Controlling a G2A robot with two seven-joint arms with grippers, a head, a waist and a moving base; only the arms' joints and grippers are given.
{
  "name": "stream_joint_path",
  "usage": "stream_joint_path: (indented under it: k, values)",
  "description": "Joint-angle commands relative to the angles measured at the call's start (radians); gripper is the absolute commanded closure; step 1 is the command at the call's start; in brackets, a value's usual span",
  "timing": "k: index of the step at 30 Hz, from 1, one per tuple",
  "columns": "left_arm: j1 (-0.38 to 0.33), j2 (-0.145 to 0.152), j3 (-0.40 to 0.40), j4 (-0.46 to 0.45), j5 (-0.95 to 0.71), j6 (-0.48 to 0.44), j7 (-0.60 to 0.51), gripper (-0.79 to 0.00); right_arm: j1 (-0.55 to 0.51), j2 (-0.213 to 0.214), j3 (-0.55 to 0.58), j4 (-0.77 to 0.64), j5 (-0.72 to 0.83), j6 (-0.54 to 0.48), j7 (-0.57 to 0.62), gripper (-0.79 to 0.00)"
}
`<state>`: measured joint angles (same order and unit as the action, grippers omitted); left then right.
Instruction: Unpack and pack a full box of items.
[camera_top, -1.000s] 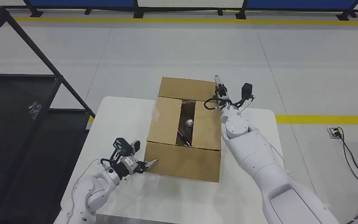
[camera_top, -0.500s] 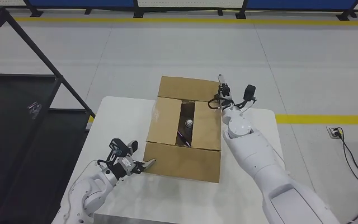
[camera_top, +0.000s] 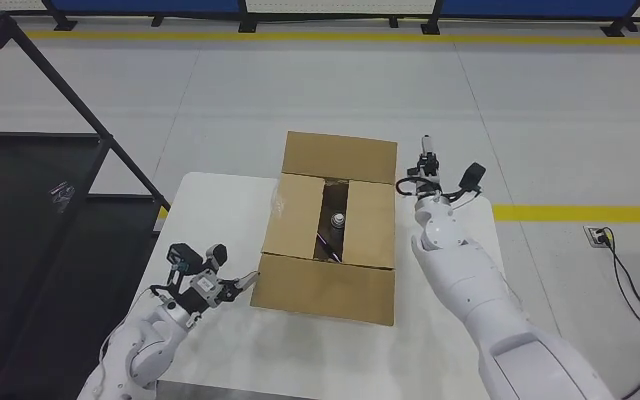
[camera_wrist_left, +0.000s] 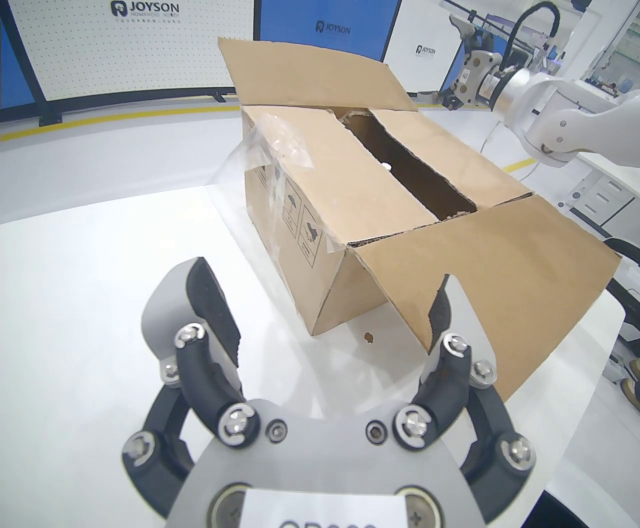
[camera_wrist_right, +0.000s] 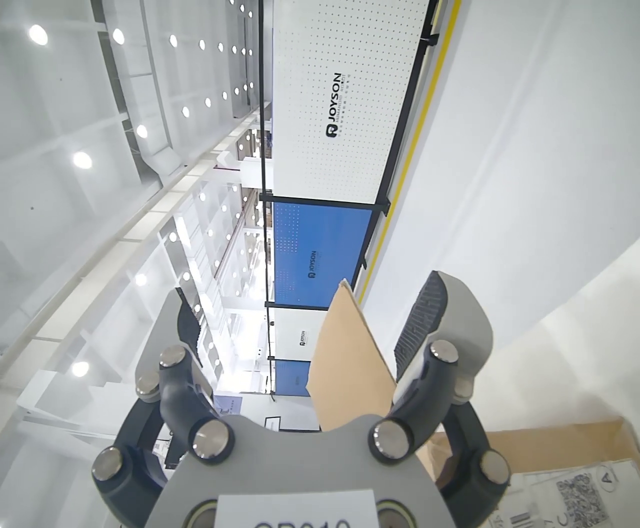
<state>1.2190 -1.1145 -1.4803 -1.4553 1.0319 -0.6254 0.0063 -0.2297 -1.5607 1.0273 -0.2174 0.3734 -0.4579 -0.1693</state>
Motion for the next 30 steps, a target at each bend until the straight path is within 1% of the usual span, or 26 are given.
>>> stream_joint_path:
  k: [1, 9, 17, 23, 25, 30]
  values:
    - [0.001, 0.0, -0.004, 0.0, -0.007, 0.009, 0.002, -0.785, -0.004, -0.003, 0.0, -0.006, -0.006, 0.017, 0.004, -0.785]
    - [0.006, -0.002, -0.022, 0.008, -0.047, 0.084, 0.015, -0.785, -0.004, -0.015, 0.003, -0.009, -0.027, 0.065, 0.056, -0.785]
    - [-0.02, -0.009, -0.027, 0.036, -0.093, 0.226, -0.01, -0.785, 0.0, -0.017, 0.014, -0.001, -0.038, 0.069, 0.158, -0.785]
    - [-0.061, -0.016, -0.001, 0.06, -0.063, 0.325, -0.043, -0.785, -0.004, -0.013, 0.033, 0.001, -0.027, 0.052, 0.237, -0.785]
    - [-0.073, -0.018, 0.013, 0.069, -0.05, 0.34, -0.047, -0.785, -0.006, -0.013, 0.035, -0.002, -0.035, 0.05, 0.25, -0.785]
    - [-0.091, -0.022, 0.033, 0.089, -0.044, 0.337, -0.054, -0.785, -0.013, -0.01, 0.042, -0.008, -0.044, 0.041, 0.279, -0.785]
